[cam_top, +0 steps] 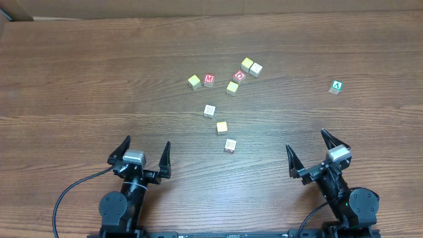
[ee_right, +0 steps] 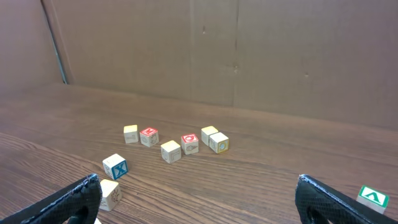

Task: Flip 3 blocks

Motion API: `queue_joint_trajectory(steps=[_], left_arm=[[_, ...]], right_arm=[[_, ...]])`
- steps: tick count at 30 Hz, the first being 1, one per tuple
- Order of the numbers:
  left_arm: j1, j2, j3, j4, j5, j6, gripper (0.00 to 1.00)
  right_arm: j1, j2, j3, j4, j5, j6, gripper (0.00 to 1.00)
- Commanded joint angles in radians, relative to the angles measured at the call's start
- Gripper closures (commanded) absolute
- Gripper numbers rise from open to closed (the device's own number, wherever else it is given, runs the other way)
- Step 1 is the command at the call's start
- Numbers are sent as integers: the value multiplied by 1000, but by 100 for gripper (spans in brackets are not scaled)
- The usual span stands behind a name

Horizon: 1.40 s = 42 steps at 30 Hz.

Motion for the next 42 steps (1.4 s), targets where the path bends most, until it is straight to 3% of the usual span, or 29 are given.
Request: queue_joint_trajectory(steps=[1,25,30,34,42], left_arm=[[6,-11,-3,-3,-10,19,0],[6,-11,-3,2,4,13,0],[3,5,0,3,121,-187,0],[3,54,10,-2,229,-256,0],[3,324,238,-138,188,-188,0]], right_arm=[[5,-12,-11,5,9,2,0],[5,-12,-11,5,9,2,0],[5,-12,-11,5,9,3,0],[5,-12,-11,5,9,2,0],[5,-12,-11,5,9,2,0]])
